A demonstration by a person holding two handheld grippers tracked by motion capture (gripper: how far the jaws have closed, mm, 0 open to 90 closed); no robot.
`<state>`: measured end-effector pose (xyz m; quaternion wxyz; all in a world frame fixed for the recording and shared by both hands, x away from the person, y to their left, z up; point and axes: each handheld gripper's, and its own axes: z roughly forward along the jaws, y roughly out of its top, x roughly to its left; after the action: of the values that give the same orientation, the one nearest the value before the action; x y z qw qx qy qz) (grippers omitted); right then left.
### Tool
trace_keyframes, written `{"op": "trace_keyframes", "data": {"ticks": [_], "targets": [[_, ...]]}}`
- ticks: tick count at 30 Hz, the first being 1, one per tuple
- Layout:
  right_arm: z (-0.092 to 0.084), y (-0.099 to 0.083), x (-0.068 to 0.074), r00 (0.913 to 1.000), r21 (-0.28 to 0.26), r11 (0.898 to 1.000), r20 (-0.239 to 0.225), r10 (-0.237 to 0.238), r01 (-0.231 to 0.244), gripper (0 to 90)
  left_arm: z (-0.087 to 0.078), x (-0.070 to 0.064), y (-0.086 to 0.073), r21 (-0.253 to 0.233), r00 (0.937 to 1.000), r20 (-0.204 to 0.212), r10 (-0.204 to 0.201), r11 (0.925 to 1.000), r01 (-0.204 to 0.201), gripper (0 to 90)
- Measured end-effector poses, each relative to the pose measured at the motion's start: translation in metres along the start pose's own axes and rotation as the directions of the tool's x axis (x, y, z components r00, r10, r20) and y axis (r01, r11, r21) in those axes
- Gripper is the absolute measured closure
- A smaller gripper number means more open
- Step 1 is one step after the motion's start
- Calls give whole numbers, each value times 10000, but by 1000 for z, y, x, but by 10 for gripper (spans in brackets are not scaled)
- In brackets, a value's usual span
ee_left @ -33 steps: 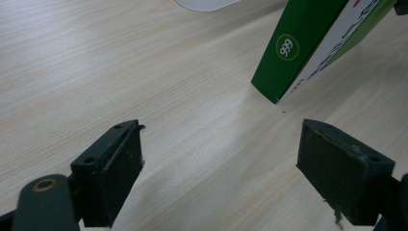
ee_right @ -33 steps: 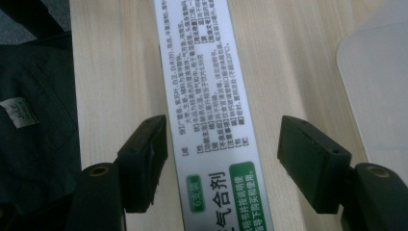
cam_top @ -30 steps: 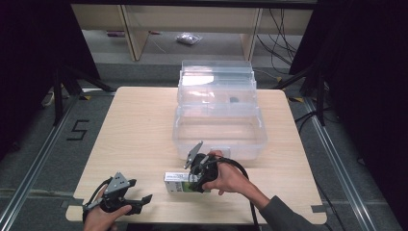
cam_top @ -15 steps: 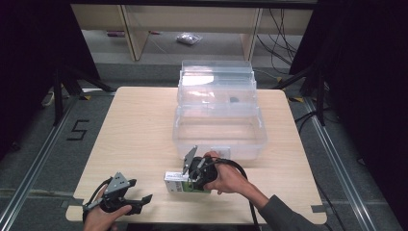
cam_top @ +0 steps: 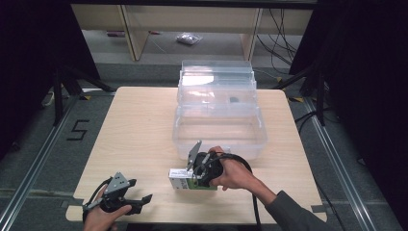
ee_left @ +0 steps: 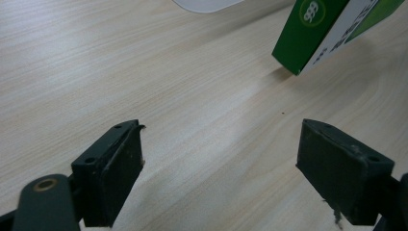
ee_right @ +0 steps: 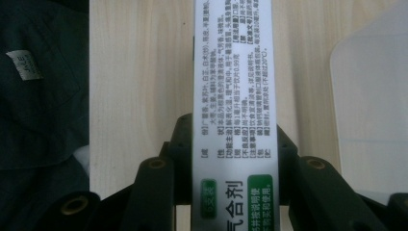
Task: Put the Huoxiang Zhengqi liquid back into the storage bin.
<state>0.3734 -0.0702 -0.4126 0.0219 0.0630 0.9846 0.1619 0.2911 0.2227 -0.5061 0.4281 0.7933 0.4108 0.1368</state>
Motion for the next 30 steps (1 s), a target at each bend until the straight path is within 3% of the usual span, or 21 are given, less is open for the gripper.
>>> {"op": "trace_keyframes", "data": {"ticks": [2, 3, 4, 5, 8, 9, 11, 12, 14, 15, 18, 22, 23, 24, 28, 29, 30], "targets": [[-6, 0, -4, 9997, -91, 9997, 0, -235, 235, 648, 0, 0, 0, -3, 10000, 1, -5, 10000, 5, 156], [-11, -1, -3, 10000, 12, 10000, 41, 61, -61, 648, 0, 0, 0, -2, 10000, 1, -2, 10000, 2, 156], [-13, -1, -6, 9998, -78, 9998, 86, -158, 159, 648, 0, 0, 0, -43, 10000, 32, -42, 10000, 42, 156], [-20, -2, -6, 9999, 34, 10000, 124, 73, -73, 648, 0, 0, 0, -16, 10000, 1, -12, 10000, 12, 156], [-31, -4, -12, 9996, -139, 9996, 134, -242, 244, 648, 0, 0, 0, -39, 10000, 13, -43, 10000, 43, 156], [-36, -5, -11, 9998, -73, 9999, 149, 119, -118, 648, 0, 0, 0, -39, 10000, 44, -39, 10000, 39, 155], [-44, -7, -15, 9997, -174, 9998, 220, -103, 107, 648, 0, 0, 0, -45, 10000, 37, -46, 10000, 47, 156], [-49, -8, -14, 9994, -100, 9996, 253, 253, -251, 648, 0, 0, 0, 0, 10000, -5, -7, 10000, 7, 156], [-56, -9, -18, 9996, -199, 9997, 276, -103, 108, 648, 0, 0, 0, 22, 10000, 35, 29, 10000, -29, 156], [-59, -11, -17, 9995, -128, 9997, 270, 192, -188, 648, 0, 0, 0, 13, 10000, -9, -7, 10000, 7, 156], [-69, -13, -19, 9989, -54, 9995, 356, 298, -296, 648, 0, 0, 0, -2, 10000, -19, -3, 10000, 3, 156], [-83, -17, -23, 9981, 27, 9996, 537, 288, -290, 648, 0, 0, 0, 3, 10000, -5, -4, 10000, 4, 156], [-86, -17, -26, 9985, -25, 10000, 543, 82, -80, 648, 0, 0, 0, 5, 10000, -4, -2, 10000, 2, 156], [-91, -18, -26, 9975, 63, 9992, 585, 400, -404, 648, 0, 0, 0, 2, 10000, -9, -4, 10000, 4, 156], [-105, -21, -31, 9955, 111, 9982, 744, 581, -591, 649, -1, 2, 0, 138, 9999, -40, 166, 9998, -165, 156], [-109, -21, -32, 9956, 33, 9982, 731, 594, -598, 649, -1, 1, 0, 170, 9999, -55, 121, 9998, -120, 156], [-112, -21, -35, 9967, -12, 9995, 758, 304, -304, 649, -1, 2, 0, 179, 9999, -48, 146, 9997, -145, 156]]}}
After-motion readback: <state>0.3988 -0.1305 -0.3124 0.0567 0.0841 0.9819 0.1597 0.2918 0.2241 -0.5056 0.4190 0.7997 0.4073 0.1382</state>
